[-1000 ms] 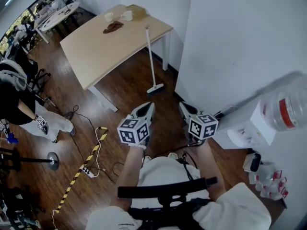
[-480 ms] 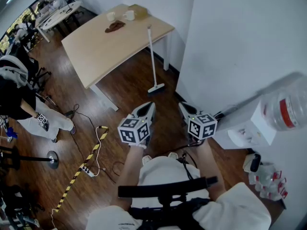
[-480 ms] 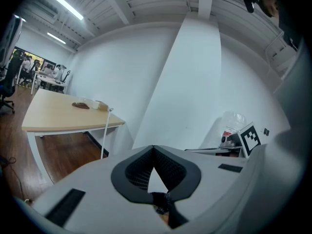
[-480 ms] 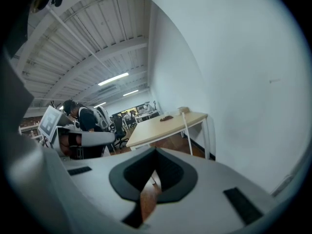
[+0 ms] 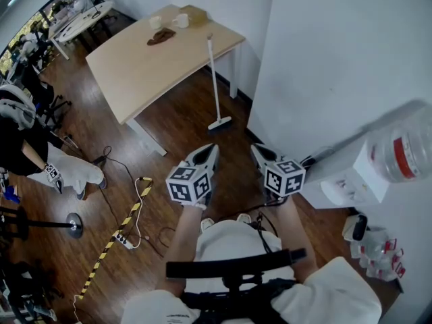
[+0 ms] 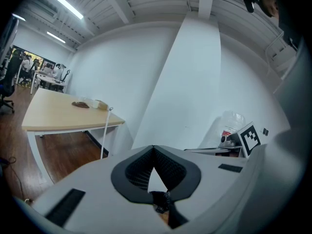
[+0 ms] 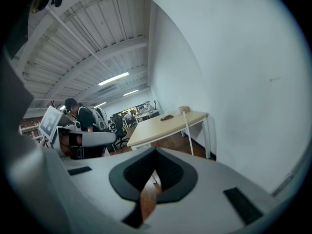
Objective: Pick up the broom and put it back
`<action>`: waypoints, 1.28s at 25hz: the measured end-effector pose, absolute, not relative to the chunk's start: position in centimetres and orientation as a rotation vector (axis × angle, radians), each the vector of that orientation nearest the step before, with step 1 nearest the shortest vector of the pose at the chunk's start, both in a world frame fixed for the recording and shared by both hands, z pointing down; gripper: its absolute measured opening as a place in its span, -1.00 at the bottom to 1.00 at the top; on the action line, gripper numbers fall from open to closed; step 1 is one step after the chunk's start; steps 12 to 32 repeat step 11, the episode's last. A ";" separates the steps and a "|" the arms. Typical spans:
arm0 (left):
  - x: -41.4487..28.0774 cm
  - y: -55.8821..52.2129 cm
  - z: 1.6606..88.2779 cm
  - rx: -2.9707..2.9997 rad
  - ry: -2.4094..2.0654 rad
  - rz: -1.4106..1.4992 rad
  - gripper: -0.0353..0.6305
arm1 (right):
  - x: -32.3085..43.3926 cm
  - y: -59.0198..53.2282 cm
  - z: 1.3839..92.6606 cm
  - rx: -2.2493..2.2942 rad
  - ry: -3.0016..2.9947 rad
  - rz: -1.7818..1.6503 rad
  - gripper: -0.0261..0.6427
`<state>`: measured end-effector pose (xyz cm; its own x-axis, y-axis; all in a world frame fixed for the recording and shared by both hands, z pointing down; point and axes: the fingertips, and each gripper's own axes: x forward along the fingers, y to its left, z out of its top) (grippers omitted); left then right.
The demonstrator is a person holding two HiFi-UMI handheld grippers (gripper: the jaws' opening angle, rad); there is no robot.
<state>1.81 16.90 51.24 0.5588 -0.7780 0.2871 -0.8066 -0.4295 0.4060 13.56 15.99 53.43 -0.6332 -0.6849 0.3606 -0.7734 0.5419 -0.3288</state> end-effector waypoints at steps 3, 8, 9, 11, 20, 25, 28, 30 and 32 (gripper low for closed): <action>1.6 16.9 51.2 2.294 -1.273 0.072 -0.93 | 13.4 16.0 53.5 1.240 -2.585 0.690 -0.90; 1.4 16.8 51.3 2.296 -1.273 0.072 -0.93 | 13.1 16.0 53.6 1.240 -2.581 0.679 -0.90; 1.4 16.9 51.3 2.296 -1.272 0.073 -0.93 | 13.1 16.1 53.6 1.239 -2.580 0.676 -0.90; 1.2 17.0 51.4 2.296 -1.272 0.073 -0.93 | 13.0 16.1 53.6 1.239 -2.578 0.672 -0.90; 1.2 17.0 51.4 2.296 -1.272 0.073 -0.93 | 13.0 16.1 53.6 1.239 -2.578 0.672 -0.90; 1.2 17.0 51.4 2.296 -1.272 0.073 -0.93 | 13.0 16.1 53.6 1.239 -2.578 0.672 -0.90; 1.2 17.0 51.4 2.296 -1.272 0.073 -0.93 | 13.0 16.1 53.6 1.239 -2.578 0.672 -0.90; 1.2 17.0 51.4 2.296 -1.272 0.073 -0.93 | 13.0 16.1 53.6 1.239 -2.578 0.672 -0.90; 1.2 17.0 51.4 2.296 -1.272 0.073 -0.93 | 13.0 16.1 53.6 1.239 -2.578 0.672 -0.90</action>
